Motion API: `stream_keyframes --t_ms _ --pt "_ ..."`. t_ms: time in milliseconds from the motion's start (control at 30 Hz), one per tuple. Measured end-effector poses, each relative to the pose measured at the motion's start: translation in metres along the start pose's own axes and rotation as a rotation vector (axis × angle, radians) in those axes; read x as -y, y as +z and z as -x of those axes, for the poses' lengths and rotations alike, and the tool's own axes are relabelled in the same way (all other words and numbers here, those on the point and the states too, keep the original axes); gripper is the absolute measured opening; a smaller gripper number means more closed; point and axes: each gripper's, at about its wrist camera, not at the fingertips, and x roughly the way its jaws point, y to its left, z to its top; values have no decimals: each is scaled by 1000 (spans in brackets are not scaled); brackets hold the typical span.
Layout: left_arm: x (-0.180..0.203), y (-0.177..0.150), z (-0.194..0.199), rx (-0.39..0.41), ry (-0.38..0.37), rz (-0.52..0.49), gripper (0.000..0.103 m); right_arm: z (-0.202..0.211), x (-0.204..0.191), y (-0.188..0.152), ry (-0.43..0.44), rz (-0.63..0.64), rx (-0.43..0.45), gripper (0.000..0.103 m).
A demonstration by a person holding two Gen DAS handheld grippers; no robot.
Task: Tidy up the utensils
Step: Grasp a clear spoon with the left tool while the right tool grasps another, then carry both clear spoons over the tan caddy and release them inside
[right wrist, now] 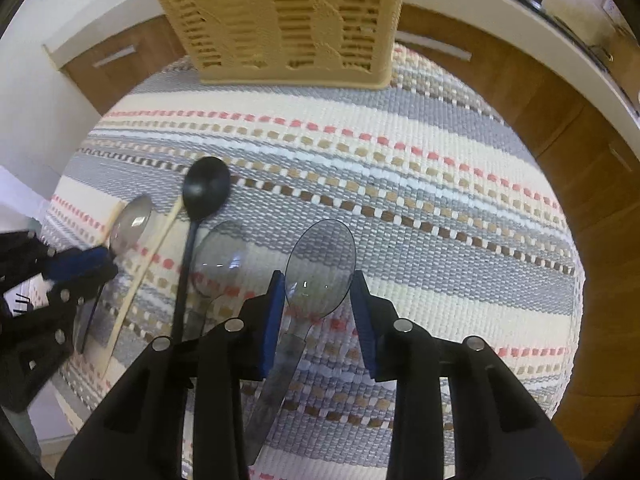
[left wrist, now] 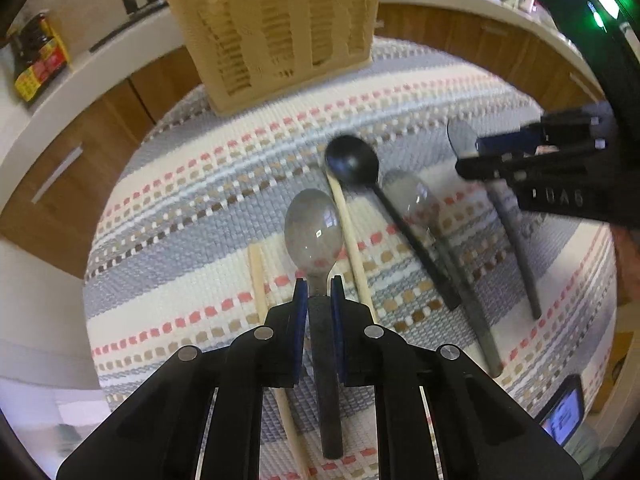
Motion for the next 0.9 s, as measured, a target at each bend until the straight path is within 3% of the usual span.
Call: stream_keyframes --t_ms 233,567,700,900 --pt "-9 7 39 140 -66 76 10 45 3 -17 14 28 110 30" --pt "-9 8 80 302 -115 103 10 96 8 -30 76 78 236 30" --pt "-10 12 94 354 -136 109 10 107 2 -23 103 73 224 30" --pt "-15 19 123 443 -125 130 10 137 -3 -4 158 76 293 30"
